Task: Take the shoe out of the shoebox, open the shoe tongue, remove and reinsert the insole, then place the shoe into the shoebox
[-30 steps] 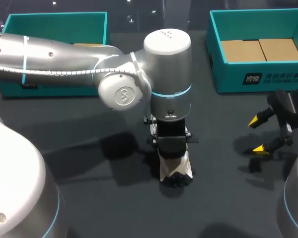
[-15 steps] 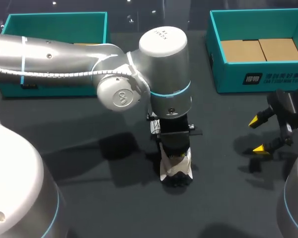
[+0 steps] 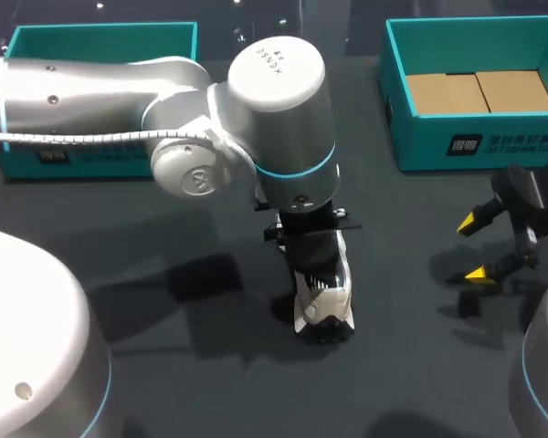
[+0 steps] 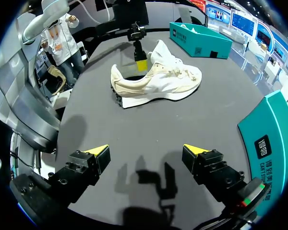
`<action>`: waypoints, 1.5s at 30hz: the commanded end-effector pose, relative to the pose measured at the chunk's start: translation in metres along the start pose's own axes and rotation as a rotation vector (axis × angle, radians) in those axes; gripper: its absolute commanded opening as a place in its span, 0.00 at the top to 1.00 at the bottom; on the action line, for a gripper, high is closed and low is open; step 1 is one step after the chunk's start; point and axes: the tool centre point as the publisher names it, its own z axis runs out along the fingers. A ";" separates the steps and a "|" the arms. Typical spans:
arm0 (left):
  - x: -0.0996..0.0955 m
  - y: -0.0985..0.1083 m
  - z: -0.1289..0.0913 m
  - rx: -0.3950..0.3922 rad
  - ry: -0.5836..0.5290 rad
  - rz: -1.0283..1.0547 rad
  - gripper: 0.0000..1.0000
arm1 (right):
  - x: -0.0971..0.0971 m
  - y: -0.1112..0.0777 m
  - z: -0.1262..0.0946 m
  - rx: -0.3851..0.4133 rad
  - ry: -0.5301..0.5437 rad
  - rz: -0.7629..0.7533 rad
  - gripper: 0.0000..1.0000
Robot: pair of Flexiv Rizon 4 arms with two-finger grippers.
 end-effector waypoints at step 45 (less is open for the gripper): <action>-0.002 0.047 -0.008 -0.003 0.033 -0.087 0.02 | 0.001 0.000 0.000 0.001 -0.001 0.000 0.00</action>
